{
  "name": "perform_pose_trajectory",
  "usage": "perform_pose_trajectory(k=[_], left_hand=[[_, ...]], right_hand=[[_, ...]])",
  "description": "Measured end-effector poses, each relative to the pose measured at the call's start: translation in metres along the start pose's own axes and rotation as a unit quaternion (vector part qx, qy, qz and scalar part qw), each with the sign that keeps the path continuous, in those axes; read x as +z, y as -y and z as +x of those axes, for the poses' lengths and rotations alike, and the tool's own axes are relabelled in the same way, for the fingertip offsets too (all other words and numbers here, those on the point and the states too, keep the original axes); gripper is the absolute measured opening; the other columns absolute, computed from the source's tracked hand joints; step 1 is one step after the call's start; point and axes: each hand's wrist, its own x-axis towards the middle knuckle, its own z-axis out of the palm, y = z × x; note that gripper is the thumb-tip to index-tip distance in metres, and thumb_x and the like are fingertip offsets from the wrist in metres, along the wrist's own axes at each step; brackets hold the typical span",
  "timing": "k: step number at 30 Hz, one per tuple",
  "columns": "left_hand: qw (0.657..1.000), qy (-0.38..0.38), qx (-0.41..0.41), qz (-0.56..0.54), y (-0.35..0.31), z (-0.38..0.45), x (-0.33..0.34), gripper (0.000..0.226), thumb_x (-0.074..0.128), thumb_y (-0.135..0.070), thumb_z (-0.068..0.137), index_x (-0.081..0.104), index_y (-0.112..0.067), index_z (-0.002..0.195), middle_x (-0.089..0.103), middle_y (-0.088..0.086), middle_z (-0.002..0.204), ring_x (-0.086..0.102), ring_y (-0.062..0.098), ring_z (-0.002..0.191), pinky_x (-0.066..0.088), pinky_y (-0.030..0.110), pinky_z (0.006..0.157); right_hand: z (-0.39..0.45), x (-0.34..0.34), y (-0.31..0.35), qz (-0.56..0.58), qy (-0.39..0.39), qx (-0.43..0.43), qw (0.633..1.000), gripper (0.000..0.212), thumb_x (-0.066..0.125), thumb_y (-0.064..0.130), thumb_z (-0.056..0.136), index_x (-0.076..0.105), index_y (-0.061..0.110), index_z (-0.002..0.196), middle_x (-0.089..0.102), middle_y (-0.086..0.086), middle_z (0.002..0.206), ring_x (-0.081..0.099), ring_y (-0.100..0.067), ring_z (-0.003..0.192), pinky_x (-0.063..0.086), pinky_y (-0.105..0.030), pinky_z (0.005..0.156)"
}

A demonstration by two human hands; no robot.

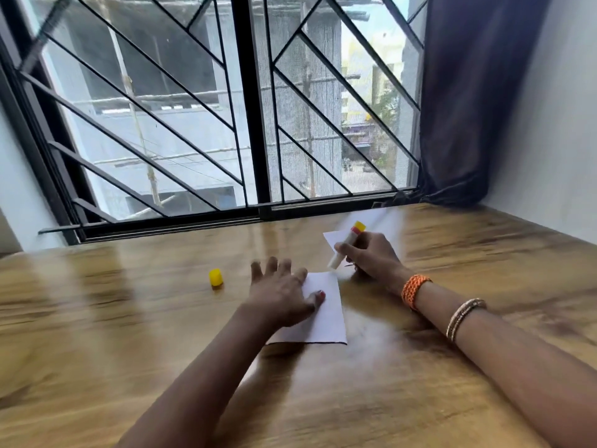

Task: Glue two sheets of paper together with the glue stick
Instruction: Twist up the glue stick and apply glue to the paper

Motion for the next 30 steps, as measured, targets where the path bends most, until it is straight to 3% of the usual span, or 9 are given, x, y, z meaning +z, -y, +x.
perform_pose_trajectory(k=[4,7,11,15,19,30], left_hand=[[0.998,0.001,-0.061,0.014,-0.006,-0.004,-0.004,0.067,0.027,-0.064,0.088,0.036,-0.020,0.137,0.034,0.013,0.145,0.018,0.031,0.137,0.006,0.054,0.112],[0.996,-0.019,-0.087,0.004,-0.009,-0.006,-0.005,0.073,0.032,-0.065,0.086,0.031,-0.012,0.137,0.038,0.014,0.140,0.024,0.030,0.134,0.008,0.053,0.111],[0.997,-0.079,-0.020,-0.018,-0.004,-0.005,-0.004,0.063,0.039,-0.055,0.089,0.027,-0.012,0.134,0.032,0.009,0.135,0.028,0.028,0.126,0.025,0.045,0.102],[0.994,-0.012,0.074,-0.084,0.006,0.001,-0.003,0.047,0.038,-0.041,0.095,0.034,-0.023,0.138,0.039,0.005,0.134,0.035,0.026,0.124,0.032,0.040,0.098],[0.990,-0.003,0.088,-0.114,0.012,0.004,0.000,0.044,0.042,-0.041,0.093,0.041,-0.026,0.135,0.044,0.002,0.129,0.039,0.024,0.123,0.034,0.036,0.093],[0.991,-0.001,0.079,-0.105,0.011,0.005,0.002,0.044,0.040,-0.042,0.093,0.038,-0.028,0.135,0.043,0.003,0.130,0.038,0.025,0.122,0.034,0.040,0.096]], right_hand=[[0.005,0.003,0.001,-0.008,-0.020,-0.010,1.000,0.020,0.069,0.028,0.083,0.064,0.008,0.082,0.061,0.002,0.062,0.054,-0.003,0.047,0.038,-0.011,0.043],[0.006,0.006,0.001,-0.020,-0.005,-0.016,1.000,0.019,0.069,0.024,0.082,0.064,0.006,0.085,0.063,0.001,0.063,0.056,-0.003,0.048,0.040,-0.011,0.045],[0.005,0.008,-0.001,-0.003,0.014,-0.036,0.999,0.015,0.067,0.018,0.084,0.064,0.003,0.085,0.064,-0.003,0.067,0.057,-0.011,0.055,0.043,-0.021,0.054],[0.004,0.009,-0.002,0.008,0.042,-0.073,0.996,0.003,0.065,0.014,0.084,0.066,0.013,0.081,0.066,-0.004,0.073,0.058,-0.013,0.062,0.043,-0.022,0.057],[0.007,0.011,-0.004,-0.022,0.056,-0.113,0.992,0.007,0.068,0.013,0.083,0.064,0.018,0.080,0.067,-0.002,0.078,0.058,-0.013,0.066,0.049,-0.031,0.067],[0.007,0.015,-0.003,-0.099,0.062,-0.165,0.979,0.013,0.068,0.016,0.084,0.067,0.007,0.093,0.063,-0.001,0.078,0.052,-0.001,0.059,0.043,-0.017,0.060]])
